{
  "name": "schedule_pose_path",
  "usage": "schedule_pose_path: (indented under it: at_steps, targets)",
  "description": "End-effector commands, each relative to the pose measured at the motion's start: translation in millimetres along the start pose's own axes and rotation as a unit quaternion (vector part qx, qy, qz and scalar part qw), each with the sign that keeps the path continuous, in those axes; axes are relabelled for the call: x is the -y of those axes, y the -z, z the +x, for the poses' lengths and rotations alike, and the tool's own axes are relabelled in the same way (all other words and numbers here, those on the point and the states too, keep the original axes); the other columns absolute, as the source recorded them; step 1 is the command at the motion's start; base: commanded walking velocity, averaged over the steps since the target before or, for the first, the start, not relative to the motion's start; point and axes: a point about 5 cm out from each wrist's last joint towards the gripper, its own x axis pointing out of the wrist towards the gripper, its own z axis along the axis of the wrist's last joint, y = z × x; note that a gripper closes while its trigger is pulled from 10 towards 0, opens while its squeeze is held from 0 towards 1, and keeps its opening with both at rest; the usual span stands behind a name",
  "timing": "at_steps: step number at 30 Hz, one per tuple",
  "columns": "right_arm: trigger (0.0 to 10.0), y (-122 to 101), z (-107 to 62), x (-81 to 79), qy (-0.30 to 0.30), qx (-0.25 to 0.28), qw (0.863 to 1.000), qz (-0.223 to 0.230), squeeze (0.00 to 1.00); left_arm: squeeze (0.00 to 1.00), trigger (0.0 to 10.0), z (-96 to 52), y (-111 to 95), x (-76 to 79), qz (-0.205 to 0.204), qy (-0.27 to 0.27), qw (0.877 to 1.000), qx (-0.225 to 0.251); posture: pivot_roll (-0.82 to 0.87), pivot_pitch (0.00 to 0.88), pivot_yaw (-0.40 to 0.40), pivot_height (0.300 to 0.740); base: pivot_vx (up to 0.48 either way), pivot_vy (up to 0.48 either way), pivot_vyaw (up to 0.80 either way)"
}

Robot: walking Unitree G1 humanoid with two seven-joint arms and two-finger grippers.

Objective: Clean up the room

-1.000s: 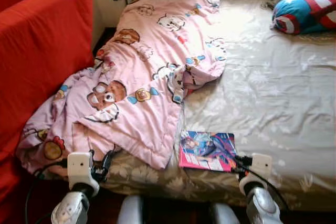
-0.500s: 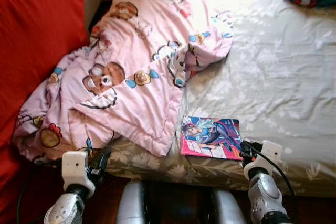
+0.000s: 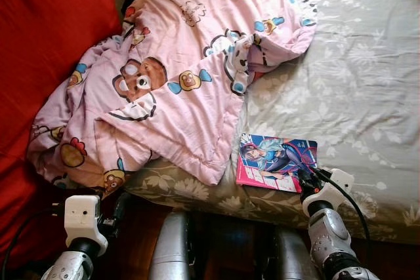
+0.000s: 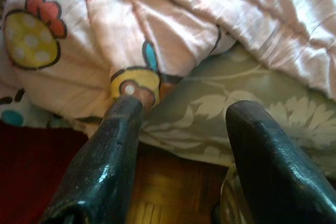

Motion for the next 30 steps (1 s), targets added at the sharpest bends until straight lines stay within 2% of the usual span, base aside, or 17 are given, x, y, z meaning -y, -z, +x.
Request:
schedule_pose_path:
  at_steps: [1,7,12,15,18,30]
  targets:
    - [10.0,8.5,-5.3,7.5,0.016,-0.01,1.0,0.011,0.0,0.0,10.0,-8.9,5.6,-10.1,0.008,-0.014,1.0,-0.021,0.15,0.383,0.116,0.629,0.0,0.0,0.0]
    - [10.0,1.7,-6.2,11.5,0.018,0.02,1.0,0.013,0.0,0.0,10.0,-7.2,5.4,-12.4,0.018,-0.012,0.999,-0.026,0.13,0.38,0.122,0.629,0.0,0.0,0.0]
    - [10.0,7.4,-10.4,17.6,0.032,0.011,0.999,0.013,0.0,0.0,10.0,-2.3,2.8,-13.1,0.019,-0.012,0.999,-0.023,0.13,0.377,0.125,0.629,0.0,0.0,0.0]
    - [10.0,11.9,-12.3,15.9,0.019,0.005,1.0,0.011,0.0,0.0,10.0,-2.2,1.2,-13.9,0.022,-0.011,0.999,-0.02,0.14,0.382,0.128,0.629,0.0,0.0,0.0]
    - [10.0,13.1,-13.8,19.4,0.031,0.006,0.999,0.017,0.0,0.0,10.0,-3.3,1.3,-15.1,0.025,-0.013,0.999,-0.021,0.14,0.383,0.132,0.629,0.0,0.0,0.0]
    - [10.0,8.8,-13.9,24.0,0.057,0.026,0.997,0.038,0.0,0.0,10.0,-4.4,1.7,-12.9,0.029,-0.006,0.999,-0.024,0.14,0.384,0.138,0.629,0.0,0.0,0.0]
